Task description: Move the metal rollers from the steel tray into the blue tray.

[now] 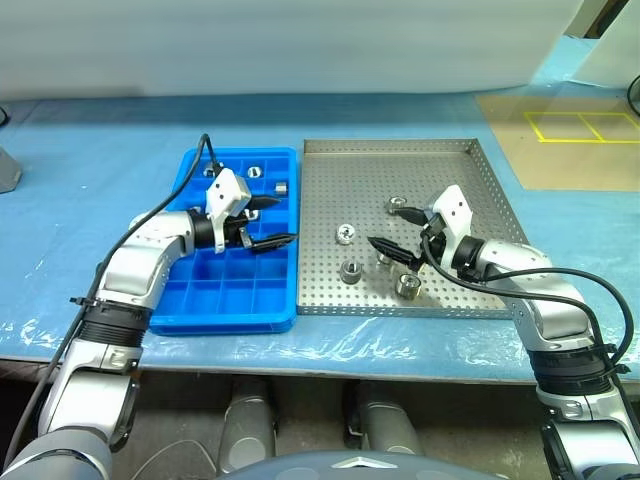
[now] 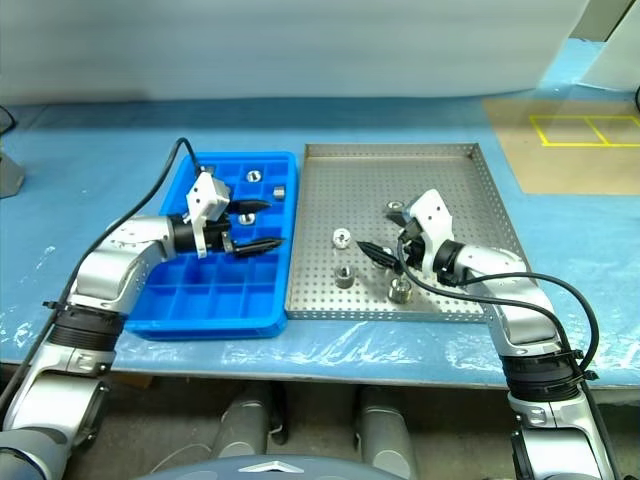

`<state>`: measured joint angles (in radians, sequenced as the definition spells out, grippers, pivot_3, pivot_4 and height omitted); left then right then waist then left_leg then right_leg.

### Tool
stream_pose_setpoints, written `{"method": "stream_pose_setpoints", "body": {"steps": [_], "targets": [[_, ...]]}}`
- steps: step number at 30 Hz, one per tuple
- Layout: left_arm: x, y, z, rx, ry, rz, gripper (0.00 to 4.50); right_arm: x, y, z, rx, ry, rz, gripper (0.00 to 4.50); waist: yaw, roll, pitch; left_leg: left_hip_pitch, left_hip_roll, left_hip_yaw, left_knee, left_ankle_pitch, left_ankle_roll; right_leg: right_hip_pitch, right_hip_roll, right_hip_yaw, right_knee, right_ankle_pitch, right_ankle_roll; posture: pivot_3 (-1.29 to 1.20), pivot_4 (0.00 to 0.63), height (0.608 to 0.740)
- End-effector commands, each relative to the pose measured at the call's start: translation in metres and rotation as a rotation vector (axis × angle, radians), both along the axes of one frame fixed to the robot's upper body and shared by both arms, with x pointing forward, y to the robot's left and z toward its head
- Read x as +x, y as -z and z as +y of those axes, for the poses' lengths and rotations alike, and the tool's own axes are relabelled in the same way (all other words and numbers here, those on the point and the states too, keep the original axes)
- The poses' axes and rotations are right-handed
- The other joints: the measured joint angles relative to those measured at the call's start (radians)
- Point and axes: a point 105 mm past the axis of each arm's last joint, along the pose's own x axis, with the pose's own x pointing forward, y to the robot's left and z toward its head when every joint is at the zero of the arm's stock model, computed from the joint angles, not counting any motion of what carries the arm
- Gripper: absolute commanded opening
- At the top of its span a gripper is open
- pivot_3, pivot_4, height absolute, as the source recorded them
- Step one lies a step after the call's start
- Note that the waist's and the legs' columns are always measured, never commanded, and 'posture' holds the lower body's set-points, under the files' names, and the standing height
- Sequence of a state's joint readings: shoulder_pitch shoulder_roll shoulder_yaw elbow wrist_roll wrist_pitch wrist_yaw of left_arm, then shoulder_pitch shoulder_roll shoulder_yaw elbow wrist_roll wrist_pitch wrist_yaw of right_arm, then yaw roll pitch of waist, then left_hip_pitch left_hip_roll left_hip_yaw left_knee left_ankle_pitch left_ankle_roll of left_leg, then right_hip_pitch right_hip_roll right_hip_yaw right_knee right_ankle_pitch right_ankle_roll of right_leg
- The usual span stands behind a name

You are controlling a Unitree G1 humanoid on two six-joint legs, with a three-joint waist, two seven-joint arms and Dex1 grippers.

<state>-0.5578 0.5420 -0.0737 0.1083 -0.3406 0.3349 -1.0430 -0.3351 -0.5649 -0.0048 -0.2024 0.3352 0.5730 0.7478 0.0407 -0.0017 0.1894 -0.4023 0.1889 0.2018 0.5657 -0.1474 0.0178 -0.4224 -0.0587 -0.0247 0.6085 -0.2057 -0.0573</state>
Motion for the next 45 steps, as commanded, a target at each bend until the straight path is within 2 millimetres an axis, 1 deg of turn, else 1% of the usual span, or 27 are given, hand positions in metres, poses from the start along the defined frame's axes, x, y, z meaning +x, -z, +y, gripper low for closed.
{"method": "stream_pose_setpoints", "body": {"steps": [1, 9, 22, 31, 34, 36, 38, 40, 42, 43, 45], "targets": [[0.0, -0.013, -0.002, -0.008, 0.021, -0.045, 4.5, -0.002, -0.007, 0.003, 0.003, -0.013, -0.035, 4.45, 0.0, 0.0, 0.0, 0.0, 0.0, 0.0, 0.0, 0.0, 0.0, 0.0, 0.0, 0.0, 0.0, 0.0, 0.0, -0.21, 0.15, 0.74], [0.001, -0.017, -0.004, 0.01, 0.046, -0.054, 4.5, -0.003, -0.005, 0.003, 0.008, 0.001, -0.037, 4.45, 0.0, 0.0, 0.0, 0.0, 0.0, 0.0, 0.0, 0.0, 0.0, 0.0, 0.0, 0.0, 0.0, 0.0, 0.0, -0.22, 0.15, 0.74], [0.003, -0.014, -0.007, 0.01, 0.056, -0.043, 4.5, -0.005, -0.006, 0.002, 0.016, 0.008, -0.04, 4.45, -0.002, 0.0, 0.0, 0.0, 0.0, 0.0, 0.0, 0.0, 0.0, 0.0, 0.0, 0.0, 0.0, 0.0, 0.0, -0.23, 0.15, 0.74], [0.008, -0.016, -0.007, 0.007, 0.061, -0.022, 4.5, -0.005, -0.005, 0.003, 0.012, 0.004, -0.034, 4.45, -0.002, 0.0, 0.0, 0.0, 0.0, 0.0, 0.0, 0.0, 0.0, 0.0, 0.0, 0.0, 0.0, 0.0, 0.0, -0.24, 0.15, 0.74], [0.012, -0.021, -0.013, 0.011, 0.082, -0.037, 4.5, -0.006, -0.004, 0.007, 0.017, -0.003, -0.035, 4.45, -0.002, 0.0, 0.0, 0.0, 0.0, 0.0, 0.0, 0.0, 0.0, 0.0, 0.0, 0.0, 0.0, 0.0, 0.0, -0.25, 0.15, 0.74], [0.021, -0.03, -0.019, 0.02, 0.084, -0.082, 4.5, -0.004, -0.004, 0.007, 0.014, 0.003, -0.039, 4.45, -0.001, 0.0, 0.0, 0.0, 0.0, 0.0, 0.0, 0.0, 0.0, 0.0, 0.0, 0.0, 0.0, 0.0, 0.0, -0.25, 0.15, 0.74], [0.031, -0.044, -0.029, 0.043, 0.108, -0.126, 4.5, -0.003, -0.004, 0.007, 0.018, 0.01, -0.041, 4.45, 0.001, 0.0, 0.0, 0.0, 0.0, 0.0, 0.001, 0.0, 0.0, 0.001, 0.0, 0.0, 0.0, 0.0, 0.0, -0.26, 0.15, 0.74], [0.037, -0.052, -0.035, 0.083, 0.138, -0.173, 4.5, -0.002, -0.004, 0.009, 0.02, 0.011, -0.042, 4.45, 0.0, 0.0, 0.0, -0.001, 0.0, 0.0, 0.002, 0.0, 0.001, 0.001, 0.0, 0.0, 0.0, 0.0, 0.0, -0.26, 0.15, 0.74], [0.047, -0.06, -0.048, 0.162, 0.173, -0.243, 4.5, -0.001, -0.002, 0.008, 0.01, 0.02, -0.047, 4.45, -0.001, 0.0, 0.0, -0.001, -0.001, 0.0, 0.004, -0.001, 0.002, 0.002, 0.0, 0.0, 0.0, 0.0, 0.001, -0.28, 0.15, 0.74], [0.05, -0.064, -0.055, 0.201, 0.208, -0.281, 4.5, -0.001, -0.001, 0.008, 0.007, 0.024, -0.049, 4.45, -0.001, 0.0, 0.0, -0.001, -0.001, 0.0, 0.004, -0.001, 0.002, 0.002, 0.0, 0.0, 0.0, 0.0, 0.001, -0.29, 0.15, 0.74], [0.052, -0.068, -0.066, 0.253, 0.278, -0.302, 4.5, -0.002, -0.001, 0.008, 0.011, 0.03, -0.055, 4.45, -0.002, 0.0, 0.0, -0.001, -0.001, 0.0, 0.004, -0.002, 0.003, 0.002, 0.0, 0.0, 0.0, 0.001, 0.001, -0.31, 0.15, 0.74]]}}
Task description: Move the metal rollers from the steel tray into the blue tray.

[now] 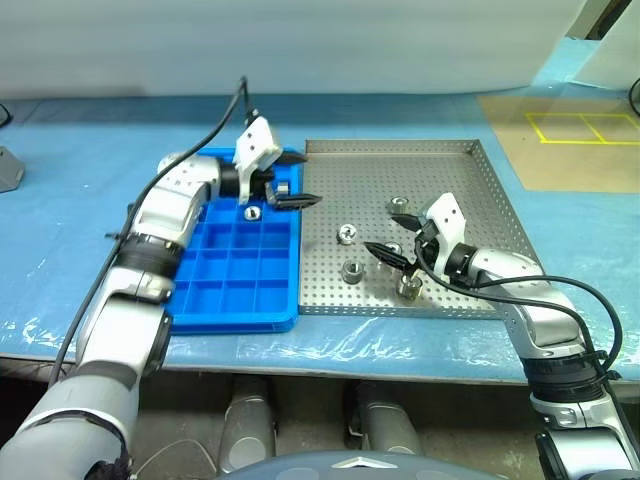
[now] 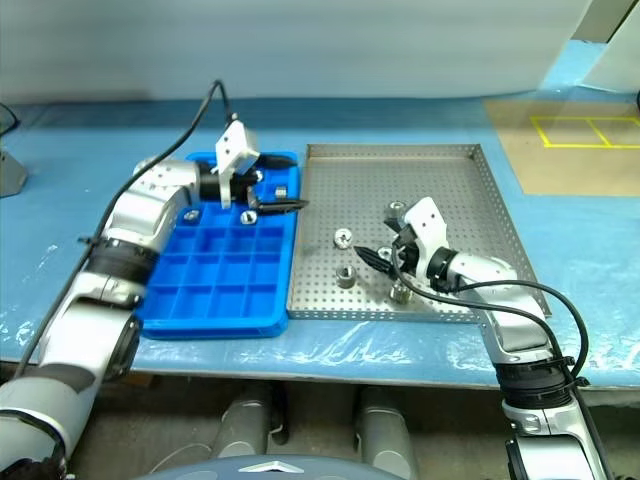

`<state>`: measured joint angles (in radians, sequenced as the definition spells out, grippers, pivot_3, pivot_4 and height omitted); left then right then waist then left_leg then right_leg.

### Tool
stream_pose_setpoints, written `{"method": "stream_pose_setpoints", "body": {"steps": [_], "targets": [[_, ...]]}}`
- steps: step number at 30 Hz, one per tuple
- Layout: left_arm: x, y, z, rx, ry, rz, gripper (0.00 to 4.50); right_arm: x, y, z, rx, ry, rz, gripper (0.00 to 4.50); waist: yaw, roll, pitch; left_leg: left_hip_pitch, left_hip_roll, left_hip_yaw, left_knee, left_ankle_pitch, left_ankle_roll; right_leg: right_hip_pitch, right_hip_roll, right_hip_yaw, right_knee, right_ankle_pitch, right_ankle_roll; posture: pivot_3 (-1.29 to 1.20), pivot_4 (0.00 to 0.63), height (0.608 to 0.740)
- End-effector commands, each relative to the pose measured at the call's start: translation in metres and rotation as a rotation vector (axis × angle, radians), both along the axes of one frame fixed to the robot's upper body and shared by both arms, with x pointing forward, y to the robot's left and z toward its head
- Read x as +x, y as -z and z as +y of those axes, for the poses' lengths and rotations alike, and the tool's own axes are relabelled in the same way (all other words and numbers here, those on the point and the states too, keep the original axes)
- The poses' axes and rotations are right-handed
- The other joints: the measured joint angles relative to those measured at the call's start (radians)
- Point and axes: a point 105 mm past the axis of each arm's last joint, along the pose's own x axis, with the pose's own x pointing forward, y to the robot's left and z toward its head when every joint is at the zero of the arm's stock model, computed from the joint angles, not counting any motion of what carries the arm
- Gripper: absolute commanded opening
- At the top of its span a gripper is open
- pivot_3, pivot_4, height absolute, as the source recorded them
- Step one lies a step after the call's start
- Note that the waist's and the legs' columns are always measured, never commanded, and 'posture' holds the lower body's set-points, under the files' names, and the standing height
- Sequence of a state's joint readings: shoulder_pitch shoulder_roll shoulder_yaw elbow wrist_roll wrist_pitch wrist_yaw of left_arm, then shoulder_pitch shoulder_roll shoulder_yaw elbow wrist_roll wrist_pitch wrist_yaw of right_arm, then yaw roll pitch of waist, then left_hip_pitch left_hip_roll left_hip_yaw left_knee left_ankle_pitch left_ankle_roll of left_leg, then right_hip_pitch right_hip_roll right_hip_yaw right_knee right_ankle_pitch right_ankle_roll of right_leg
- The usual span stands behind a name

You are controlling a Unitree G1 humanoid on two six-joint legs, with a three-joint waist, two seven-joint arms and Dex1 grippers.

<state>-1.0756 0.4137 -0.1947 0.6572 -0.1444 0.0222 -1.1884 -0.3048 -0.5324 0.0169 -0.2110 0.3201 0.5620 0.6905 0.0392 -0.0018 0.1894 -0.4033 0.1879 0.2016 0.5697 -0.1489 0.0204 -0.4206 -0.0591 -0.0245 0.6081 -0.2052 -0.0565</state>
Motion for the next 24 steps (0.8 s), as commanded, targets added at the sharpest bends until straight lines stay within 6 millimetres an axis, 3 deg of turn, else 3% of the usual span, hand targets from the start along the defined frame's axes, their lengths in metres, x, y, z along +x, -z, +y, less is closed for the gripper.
{"method": "stream_pose_setpoints", "body": {"steps": [1, 11, 17, 24], "targets": [[0.002, -0.004, -0.016, 0.123, 0.113, -0.068, 4.5, -0.001, -0.012, 0.003, 0.005, 0.0, -0.067, 4.45, 0.0, 0.0, 0.0, 0.0, 0.0, 0.0, 0.0, 0.0, 0.001, 0.0, 0.0, 0.0, 0.0, 0.0, 0.0, -0.33, 0.15, 0.74], [0.006, 0.046, -0.034, 0.55, 0.228, -0.238, 4.5, -0.013, -0.009, -0.011, 0.008, 0.107, -0.088, 4.45, -0.026, 0.0, 0.0, -0.001, -0.001, 0.0, 0.001, -0.002, 0.003, 0.0, 0.0, 0.0, -0.002, 0.0, 0.0, -0.48, 0.15, 0.74], [0.006, 0.061, -0.05, 0.611, 0.226, -0.245, 4.5, -0.024, -0.003, -0.015, 0.011, 0.162, -0.08, 4.45, -0.033, 0.0, 0.0, -0.001, -0.001, 0.0, 0.004, -0.002, 0.004, 0.001, 0.0, 0.0, -0.002, 0.001, 0.002, -0.55, 0.15, 0.74], [0.012, 0.088, -0.051, 0.659, 0.143, -0.203, 4.5, -0.031, 0.007, -0.023, 0.006, 0.217, -0.051, 4.45, -0.065, -0.001, 0.0, -0.001, -0.001, 0.0, 0.005, -0.003, 0.005, 0.002, 0.0, 0.0, -0.003, 0.001, 0.003, -0.59, 0.15, 0.74]]}}
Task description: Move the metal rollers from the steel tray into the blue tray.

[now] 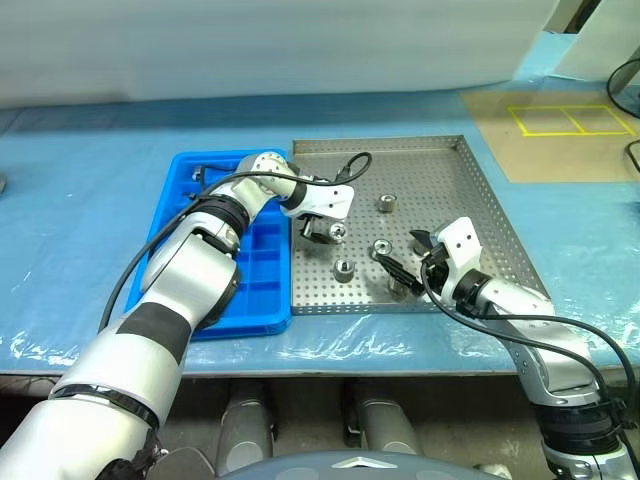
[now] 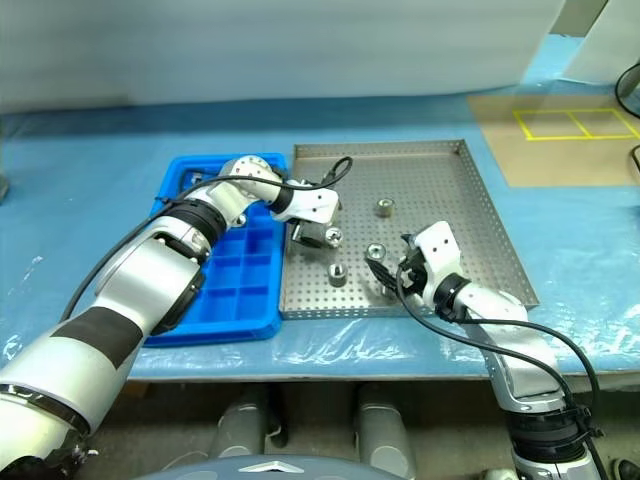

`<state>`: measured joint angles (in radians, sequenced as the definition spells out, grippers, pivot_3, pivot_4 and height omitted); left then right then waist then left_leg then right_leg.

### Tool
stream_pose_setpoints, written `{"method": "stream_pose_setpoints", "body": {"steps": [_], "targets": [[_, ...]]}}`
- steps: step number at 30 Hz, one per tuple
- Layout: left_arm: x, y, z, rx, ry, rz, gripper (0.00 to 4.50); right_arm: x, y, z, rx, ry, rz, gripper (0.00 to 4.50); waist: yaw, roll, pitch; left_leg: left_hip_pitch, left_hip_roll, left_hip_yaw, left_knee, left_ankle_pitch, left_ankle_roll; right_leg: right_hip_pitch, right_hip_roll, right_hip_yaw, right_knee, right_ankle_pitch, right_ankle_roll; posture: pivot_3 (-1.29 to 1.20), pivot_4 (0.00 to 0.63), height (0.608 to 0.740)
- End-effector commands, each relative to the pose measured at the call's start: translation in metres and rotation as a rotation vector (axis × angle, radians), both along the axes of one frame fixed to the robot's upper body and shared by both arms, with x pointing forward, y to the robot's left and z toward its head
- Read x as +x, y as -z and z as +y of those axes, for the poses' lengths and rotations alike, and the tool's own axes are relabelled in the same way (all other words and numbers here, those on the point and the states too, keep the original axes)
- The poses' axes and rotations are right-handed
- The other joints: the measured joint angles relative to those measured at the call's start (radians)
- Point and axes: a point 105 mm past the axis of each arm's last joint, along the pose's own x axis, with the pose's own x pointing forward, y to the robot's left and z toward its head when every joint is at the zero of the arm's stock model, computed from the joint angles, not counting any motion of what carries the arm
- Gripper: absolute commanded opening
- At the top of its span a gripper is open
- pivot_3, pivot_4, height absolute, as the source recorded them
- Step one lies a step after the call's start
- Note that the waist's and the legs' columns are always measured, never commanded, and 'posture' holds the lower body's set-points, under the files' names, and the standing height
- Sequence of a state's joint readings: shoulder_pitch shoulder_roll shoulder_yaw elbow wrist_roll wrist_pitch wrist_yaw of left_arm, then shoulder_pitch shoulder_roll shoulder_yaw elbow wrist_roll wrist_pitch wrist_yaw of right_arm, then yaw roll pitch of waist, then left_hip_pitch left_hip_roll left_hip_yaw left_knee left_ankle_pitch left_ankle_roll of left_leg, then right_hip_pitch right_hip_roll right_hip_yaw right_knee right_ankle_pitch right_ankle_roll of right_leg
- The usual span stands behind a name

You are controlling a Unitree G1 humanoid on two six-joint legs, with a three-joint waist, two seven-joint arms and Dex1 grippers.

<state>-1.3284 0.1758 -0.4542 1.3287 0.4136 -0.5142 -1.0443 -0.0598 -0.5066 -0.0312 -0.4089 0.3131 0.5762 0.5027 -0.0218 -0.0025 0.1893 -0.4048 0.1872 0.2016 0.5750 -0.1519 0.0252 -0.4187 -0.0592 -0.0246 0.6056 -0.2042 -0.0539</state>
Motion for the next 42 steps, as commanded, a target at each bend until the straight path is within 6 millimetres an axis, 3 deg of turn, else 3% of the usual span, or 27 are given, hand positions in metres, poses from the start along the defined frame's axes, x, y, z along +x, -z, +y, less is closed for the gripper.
{"method": "stream_pose_setpoints", "body": {"steps": [1, 10, 19, 24, 36, 41, 42], "targets": [[0.004, 0.007, 0.004, 0.03, -0.047, -0.007, 4.5, -0.001, -0.015, -0.005, -0.001, 0.024, -0.06, 4.45, -0.011, 0.0, 0.0, 0.0, 0.0, 0.0, 0.0, 0.0, 0.0, 0.0, 0.0, 0.0, 0.0, 0.0, 0.0, -0.59, 0.15, 0.74], [0.007, 0.022, 0.026, 0.152, -0.123, 0.054, 4.5, 0.003, -0.012, -0.009, -0.025, 0.045, -0.063, 4.45, -0.04, 0.0, 0.0, 0.0, -0.001, 0.0, 0.001, -0.001, 0.001, 0.001, 0.0, 0.0, -0.001, 0.0, 0.001, -0.61, 0.15, 0.74], [0.004, 0.033, 0.028, 0.183, -0.15, 0.092, 4.5, 0.001, -0.008, -0.011, -0.037, 0.066, -0.062, 4.45, -0.051, 0.0, 0.0, 0.003, -0.001, -0.001, 0.004, -0.002, 0.003, 0.007, -0.001, 0.0, -0.003, -0.004, 0.008, -0.63, 0.15, 0.74], [0.006, 0.033, 0.028, 0.168, -0.16, 0.074, 3.3, 0.0, -0.005, -0.009, -0.037, 0.069, -0.059, 4.5, -0.056, 0.0, 0.0, 0.004, -0.001, -0.002, 0.004, -0.003, 0.005, 0.01, -0.001, -0.001, -0.006, -0.004, 0.008, -0.63, 0.15, 0.74], [-0.002, 0.038, 0.023, 0.137, -0.117, 0.132, 3.3, 0.005, -0.008, -0.011, -0.049, 0.08, -0.079, 4.5, -0.074, 0.001, -0.002, 0.005, -0.009, -0.003, 0.004, -0.007, 0.011, 0.019, -0.007, -0.002, -0.018, -0.003, 0.009, -0.62, 0.15, 0.74], [-0.001, 0.035, 0.022, 0.099, -0.125, 0.134, 2.07, 0.006, -0.007, -0.01, -0.059, 0.073, -0.076, 4.5, -0.078, 0.001, -0.003, 0.003, -0.016, -0.002, 0.004, -0.012, 0.019, 0.018, -0.016, -0.002, -0.019, 0.001, 0.003, -0.61, 0.15, 0.74], [-0.001, 0.035, 0.023, 0.096, -0.127, 0.137, 2.07, 0.007, -0.007, -0.009, -0.064, 0.07, -0.076, 4.5, -0.077, 0.001, -0.003, 0.002, -0.017, -0.002, 0.004, -0.012, 0.021, 0.018, -0.017, -0.002, -0.019, 0.001, 0.004, -0.61, 0.15, 0.74]]}}
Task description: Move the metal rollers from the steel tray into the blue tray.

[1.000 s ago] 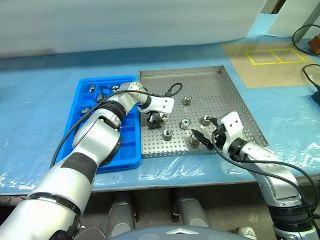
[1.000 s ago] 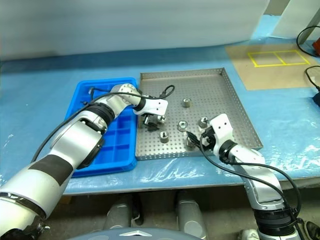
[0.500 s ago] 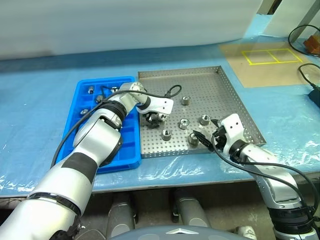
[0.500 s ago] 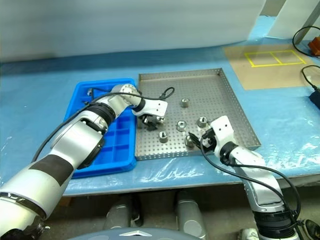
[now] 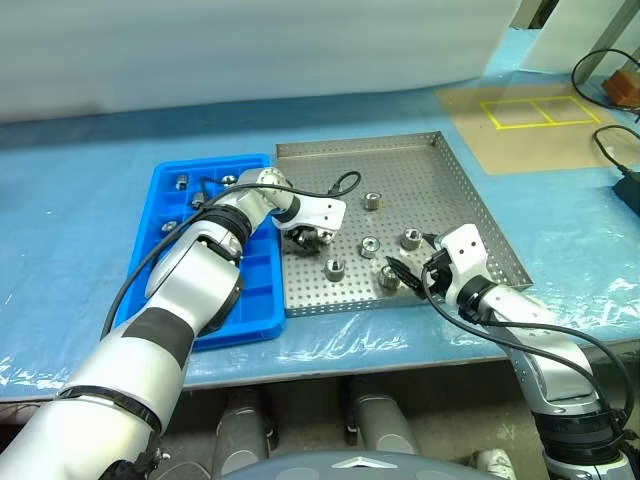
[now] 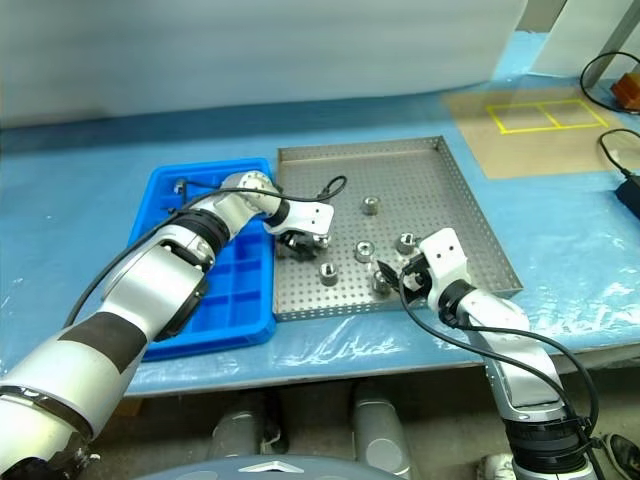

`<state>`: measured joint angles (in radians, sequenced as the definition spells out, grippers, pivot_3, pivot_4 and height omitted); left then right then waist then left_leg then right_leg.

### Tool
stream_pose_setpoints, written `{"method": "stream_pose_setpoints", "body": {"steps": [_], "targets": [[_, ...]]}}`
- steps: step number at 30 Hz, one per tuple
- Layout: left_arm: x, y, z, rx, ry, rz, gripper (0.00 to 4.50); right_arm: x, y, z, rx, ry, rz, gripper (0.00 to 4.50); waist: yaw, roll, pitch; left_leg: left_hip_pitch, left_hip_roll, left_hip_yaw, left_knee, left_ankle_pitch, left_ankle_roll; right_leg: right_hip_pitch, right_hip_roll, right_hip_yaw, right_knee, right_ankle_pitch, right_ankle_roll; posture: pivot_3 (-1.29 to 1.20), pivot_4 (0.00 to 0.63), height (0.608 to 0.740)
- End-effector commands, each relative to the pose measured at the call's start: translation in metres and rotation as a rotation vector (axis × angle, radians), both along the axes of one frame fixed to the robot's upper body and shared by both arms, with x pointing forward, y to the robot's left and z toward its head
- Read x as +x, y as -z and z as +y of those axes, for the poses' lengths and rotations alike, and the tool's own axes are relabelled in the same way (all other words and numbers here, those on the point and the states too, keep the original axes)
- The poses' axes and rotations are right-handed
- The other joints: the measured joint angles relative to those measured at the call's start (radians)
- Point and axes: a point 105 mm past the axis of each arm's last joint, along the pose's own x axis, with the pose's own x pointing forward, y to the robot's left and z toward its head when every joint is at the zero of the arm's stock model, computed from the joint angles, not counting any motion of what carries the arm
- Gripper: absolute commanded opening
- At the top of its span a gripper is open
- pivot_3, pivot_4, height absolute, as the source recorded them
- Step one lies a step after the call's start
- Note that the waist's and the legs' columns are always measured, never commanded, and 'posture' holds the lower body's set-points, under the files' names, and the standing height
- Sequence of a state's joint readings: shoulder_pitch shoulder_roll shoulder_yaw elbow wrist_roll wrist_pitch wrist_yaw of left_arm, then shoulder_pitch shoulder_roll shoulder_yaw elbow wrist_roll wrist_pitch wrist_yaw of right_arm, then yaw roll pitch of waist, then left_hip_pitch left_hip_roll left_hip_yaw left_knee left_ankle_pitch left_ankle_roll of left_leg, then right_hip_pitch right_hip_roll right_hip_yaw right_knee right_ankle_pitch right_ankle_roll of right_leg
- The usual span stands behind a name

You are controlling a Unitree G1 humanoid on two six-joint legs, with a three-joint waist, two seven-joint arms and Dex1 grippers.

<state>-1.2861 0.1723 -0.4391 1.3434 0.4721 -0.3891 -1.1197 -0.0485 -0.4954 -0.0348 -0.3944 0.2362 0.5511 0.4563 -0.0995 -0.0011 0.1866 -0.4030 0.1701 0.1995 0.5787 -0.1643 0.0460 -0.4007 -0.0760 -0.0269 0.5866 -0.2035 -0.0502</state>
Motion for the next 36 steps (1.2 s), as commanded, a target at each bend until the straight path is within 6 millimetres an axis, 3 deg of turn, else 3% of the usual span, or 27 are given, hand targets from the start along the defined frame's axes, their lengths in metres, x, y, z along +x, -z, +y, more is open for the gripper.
{"method": "stream_pose_setpoints", "body": {"steps": [1, 11, 21, 28, 30, 36], "targets": [[0.002, 0.004, 0.005, -0.011, -0.028, -0.003, 2.07, 0.003, -0.01, 0.003, -0.01, -0.016, -0.047, 4.5, 0.001, 0.0, 0.0, -0.001, -0.001, 0.0, 0.0, -0.001, 0.001, 0.0, -0.001, 0.0, -0.001, 0.0, 0.0, -0.6, 0.15, 0.74], [0.003, -0.004, 0.012, -0.074, -0.057, 0.029, 2.07, 0.008, -0.009, 0.008, -0.005, -0.044, -0.047, 4.5, -0.009, 0.0, 0.0, -0.001, -0.001, 0.001, -0.001, -0.001, 0.002, -0.001, -0.002, -0.001, -0.002, 0.0, 0.0, -0.57, 0.15, 0.74], [-0.013, -0.037, 0.007, -0.308, 0.09, 0.113, 2.07, 0.011, -0.007, 0.014, -0.002, -0.073, -0.042, 4.5, -0.018, 0.0, 0.0, -0.007, -0.001, 0.001, -0.001, 0.0, 0.005, -0.006, -0.002, -0.001, -0.002, 0.0, 0.0, -0.54, 0.15, 0.74], [-0.011, -0.058, 0.038, -0.486, 0.021, 0.109, 2.07, 0.015, -0.01, 0.025, 0.023, -0.128, -0.047, 4.5, -0.018, 0.0, 0.0, -0.006, 0.001, 0.002, -0.002, 0.0, 0.005, -0.007, -0.001, -0.001, -0.001, 0.0, 0.0, -0.44, 0.15, 0.74], [-0.007, -0.064, 0.055, -0.644, -0.112, 0.111, 2.07, 0.019, -0.016, 0.036, 0.045, -0.179, -0.059, 4.5, -0.018, 0.0, 0.0, -0.005, 0.001, 0.002, -0.002, 0.0, 0.004, -0.007, -0.002, -0.001, 0.0, 0.0, 0.0, -0.38, 0.15, 0.74], [-0.033, -0.068, 0.089, -0.863, -0.346, 0.052, 2.07, 0.033, -0.037, 0.064, 0.089, -0.328, -0.092, 4.5, 0.018, 0.0, 0.001, -0.003, 0.003, 0.003, -0.004, 0.0, 0.001, -0.007, -0.001, -0.001, 0.002, 0.0, 0.0, -0.18, 0.15, 0.74]]}}
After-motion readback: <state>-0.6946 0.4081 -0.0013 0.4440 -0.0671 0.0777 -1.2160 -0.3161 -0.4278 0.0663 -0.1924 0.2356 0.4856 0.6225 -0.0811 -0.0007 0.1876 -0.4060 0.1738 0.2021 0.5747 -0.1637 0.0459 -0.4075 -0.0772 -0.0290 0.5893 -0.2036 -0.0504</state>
